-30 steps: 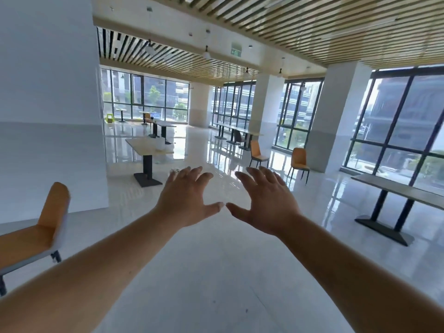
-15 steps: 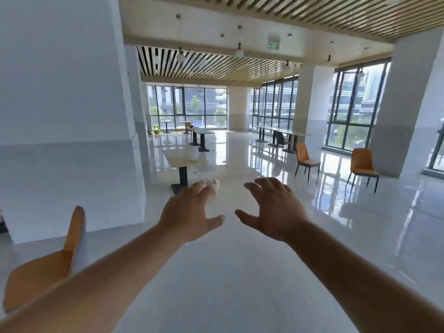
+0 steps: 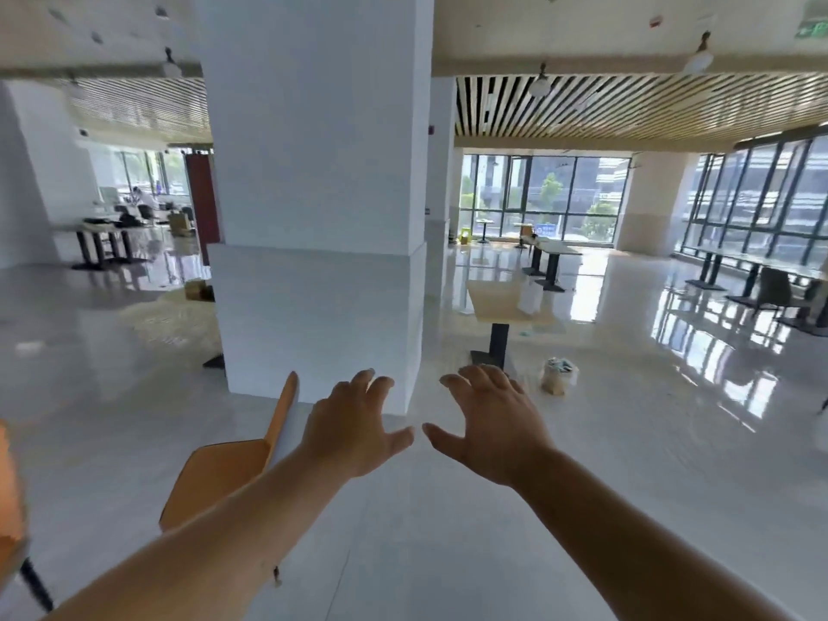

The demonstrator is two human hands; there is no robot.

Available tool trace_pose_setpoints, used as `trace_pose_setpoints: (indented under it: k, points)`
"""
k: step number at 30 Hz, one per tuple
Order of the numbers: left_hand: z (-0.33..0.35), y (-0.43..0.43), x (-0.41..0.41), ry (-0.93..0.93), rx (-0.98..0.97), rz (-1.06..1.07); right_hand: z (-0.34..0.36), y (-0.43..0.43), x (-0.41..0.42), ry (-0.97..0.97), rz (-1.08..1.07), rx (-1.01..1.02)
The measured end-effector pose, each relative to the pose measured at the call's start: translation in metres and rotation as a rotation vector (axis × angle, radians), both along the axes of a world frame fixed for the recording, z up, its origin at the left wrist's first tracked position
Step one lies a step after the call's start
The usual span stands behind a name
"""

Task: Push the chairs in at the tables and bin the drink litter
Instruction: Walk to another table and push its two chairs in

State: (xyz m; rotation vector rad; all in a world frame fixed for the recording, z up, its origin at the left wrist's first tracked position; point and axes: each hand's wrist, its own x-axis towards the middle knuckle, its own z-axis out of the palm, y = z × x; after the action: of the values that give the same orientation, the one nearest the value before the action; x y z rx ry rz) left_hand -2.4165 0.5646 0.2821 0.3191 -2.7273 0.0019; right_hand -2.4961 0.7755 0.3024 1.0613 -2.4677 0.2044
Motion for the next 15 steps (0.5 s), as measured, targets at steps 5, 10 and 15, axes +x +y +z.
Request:
trace_pose_setpoints:
  k: [5,10,15]
  points:
    - [-0.025,-0.077,-0.098,-0.072,0.015,0.047,0.001,-0.067,-0.116,-0.022,0.032,0.059]
    - [-0.035,-0.142,-0.207,-0.128,0.127,0.132,0.01,-0.13,-0.242,-0.019,0.115,0.079]
    - [-0.056,-0.202,-0.318,-0.118,0.109,0.213,-0.014,-0.203,-0.37,-0.017,0.25,0.139]
